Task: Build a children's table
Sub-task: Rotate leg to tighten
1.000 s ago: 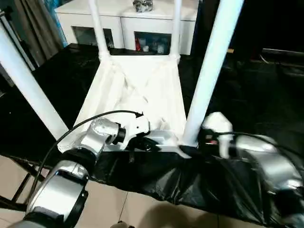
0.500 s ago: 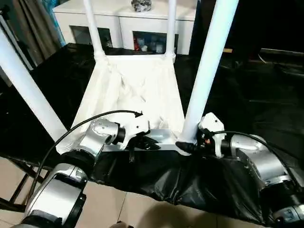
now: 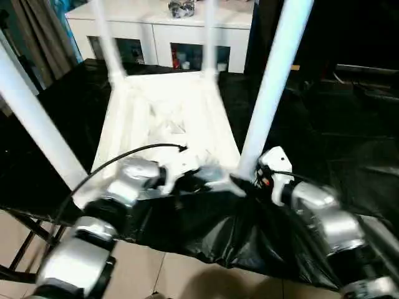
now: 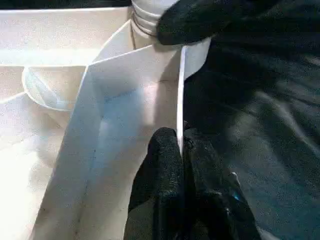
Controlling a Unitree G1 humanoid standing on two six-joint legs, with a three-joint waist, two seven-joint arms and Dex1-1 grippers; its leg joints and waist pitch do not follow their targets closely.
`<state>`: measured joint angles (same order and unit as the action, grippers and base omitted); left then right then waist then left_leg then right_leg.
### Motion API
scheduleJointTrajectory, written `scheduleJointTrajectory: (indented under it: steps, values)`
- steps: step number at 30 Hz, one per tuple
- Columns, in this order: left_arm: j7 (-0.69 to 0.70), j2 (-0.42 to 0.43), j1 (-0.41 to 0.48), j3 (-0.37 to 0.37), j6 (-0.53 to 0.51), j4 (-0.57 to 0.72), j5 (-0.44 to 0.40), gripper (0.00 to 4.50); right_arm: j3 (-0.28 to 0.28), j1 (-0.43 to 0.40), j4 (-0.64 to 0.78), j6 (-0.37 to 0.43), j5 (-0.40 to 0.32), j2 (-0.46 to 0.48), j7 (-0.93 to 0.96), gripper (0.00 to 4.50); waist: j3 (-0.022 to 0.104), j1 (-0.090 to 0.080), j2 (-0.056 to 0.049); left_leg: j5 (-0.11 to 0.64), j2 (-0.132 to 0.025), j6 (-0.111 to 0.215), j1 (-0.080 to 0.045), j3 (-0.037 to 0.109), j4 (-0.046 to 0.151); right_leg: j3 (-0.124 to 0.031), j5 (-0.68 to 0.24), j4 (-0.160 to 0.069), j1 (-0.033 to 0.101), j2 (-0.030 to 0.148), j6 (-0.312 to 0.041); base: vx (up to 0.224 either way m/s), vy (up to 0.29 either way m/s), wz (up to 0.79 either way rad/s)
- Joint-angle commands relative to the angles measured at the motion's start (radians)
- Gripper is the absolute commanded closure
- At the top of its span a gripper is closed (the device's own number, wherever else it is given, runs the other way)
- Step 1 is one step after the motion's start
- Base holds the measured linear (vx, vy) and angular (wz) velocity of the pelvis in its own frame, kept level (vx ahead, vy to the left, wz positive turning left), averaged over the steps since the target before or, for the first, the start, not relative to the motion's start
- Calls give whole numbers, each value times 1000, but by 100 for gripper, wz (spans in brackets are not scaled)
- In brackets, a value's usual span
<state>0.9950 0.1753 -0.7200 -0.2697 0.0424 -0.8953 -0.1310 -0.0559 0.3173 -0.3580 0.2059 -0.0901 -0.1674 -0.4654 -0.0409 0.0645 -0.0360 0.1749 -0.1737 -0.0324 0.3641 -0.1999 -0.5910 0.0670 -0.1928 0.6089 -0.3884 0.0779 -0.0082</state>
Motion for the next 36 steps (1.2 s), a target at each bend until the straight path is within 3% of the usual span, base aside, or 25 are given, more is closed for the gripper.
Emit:
scheduleJointTrajectory:
  steps: [1, 3, 5, 7, 10, 15, 16, 17, 22, 24, 28, 29, 31, 36]
  values:
    - [-150, -125, 23, -11, -50, -36, 10, 450, -50, 5, -41, -1, 10, 107, 123, 180, 37, -5, 19, 363, -55, -5, -22, 40, 80, -46, -519, -117, 15, 82, -142, 0, 0, 0]
    - [-164, -147, 22, -15, -58, -32, 10, 450, -68, 9, -46, -24, 22, 135, 133, 180, 36, -10, 16, 427, -54, -12, -35, 45, 82, -42, -572, -129, 13, 84, -118, 0, 0, 0]
    - [-167, -152, 22, -19, -56, -30, 5, 450, -72, 9, -40, -47, 25, 148, 135, 180, 37, -11, 15, 436, -52, -4, -32, 47, 89, -42, -570, -134, 18, 84, -101, 0, 0, 0]
    - [-159, -150, 27, -26, -50, -21, -4, 450, -76, 8, -25, -93, 35, 153, 132, 124, 38, -12, 14, 437, -53, -2, -32, 48, 92, -44, -558, -134, 19, 86, -99, 0, 0, 0]
    - [-124, -121, 40, -22, -41, -2, -8, 450, -45, 7, 1, -110, 3, 124, 64, 106, 44, -8, 17, 383, -56, 19, -27, 45, 95, -48, -489, -130, 29, 90, -113, 0, 0, 0]
    - [-68, -83, 55, -12, -10, 17, 5, 450, -48, 5, 30, -100, -36, 40, -77, 58, 46, -3, 18, 326, -58, 48, -18, 40, 92, -50, -408, -121, 36, 89, -144, 0, 0, 0]
    - [-4, -59, 67, -7, 14, 36, 28, 450, -60, -1, 44, -84, -54, -21, -182, 58, 47, -2, 19, 312, -58, 54, -17, 39, 91, -50, -389, -119, 37, 89, -152, 0, 0, 0]
    - [-4, -59, 67, -7, 14, 36, 28, 450, -60, -1, 44, -84, -54, -21, -182, 58, 50, 2, 23, 283, -59, 66, -12, 38, 88, -50, -356, -113, 45, 90, -160, 0, 0, 0]
    - [120, -6, 83, -6, 53, 66, 59, 450, -82, -15, 78, -56, -100, -127, -395, 58, 52, 10, 22, 225, -59, 99, -11, 29, 81, -48, -282, -105, 44, 86, -185, 0, 0, 0]
    - [179, 10, 88, 6, 49, 83, 87, 450, -91, -16, 80, -53, -111, -167, -486, 58, 59, 20, 26, 184, -64, 106, -9, 29, 78, -47, -234, -93, 47, 86, -199, 0, 0, 0]
    - [269, 47, 89, 4, 50, 99, 108, 450, -124, -5, 70, -54, -117, -224, -602, 58, 60, 33, 25, 156, -65, 123, -6, 26, 74, -45, -173, -85, 42, 84, -220, 0, 0, 0]
    - [295, 64, 86, -4, 56, 94, 102, 450, -135, 2, 63, -50, -117, -239, -639, 84, 60, 33, 27, 159, -65, 124, -5, 25, 74, -44, -175, -85, 41, 83, -220, 0, 0, 0]
    - [313, 75, 84, -10, 59, 89, 97, 450, -144, 7, 59, -47, -116, -251, -667, 91, 57, 33, 24, 175, -66, 115, -5, 26, 76, -44, -199, -86, 40, 84, -218, 0, 0, 0]
    - [370, 107, 81, -25, 81, 77, 78, 450, -179, 40, 10, -66, -94, -286, -758, 137, 55, 32, 28, 212, -69, 80, -9, 28, 80, -45, -232, -90, 39, 87, -220, 0, 0, 0]
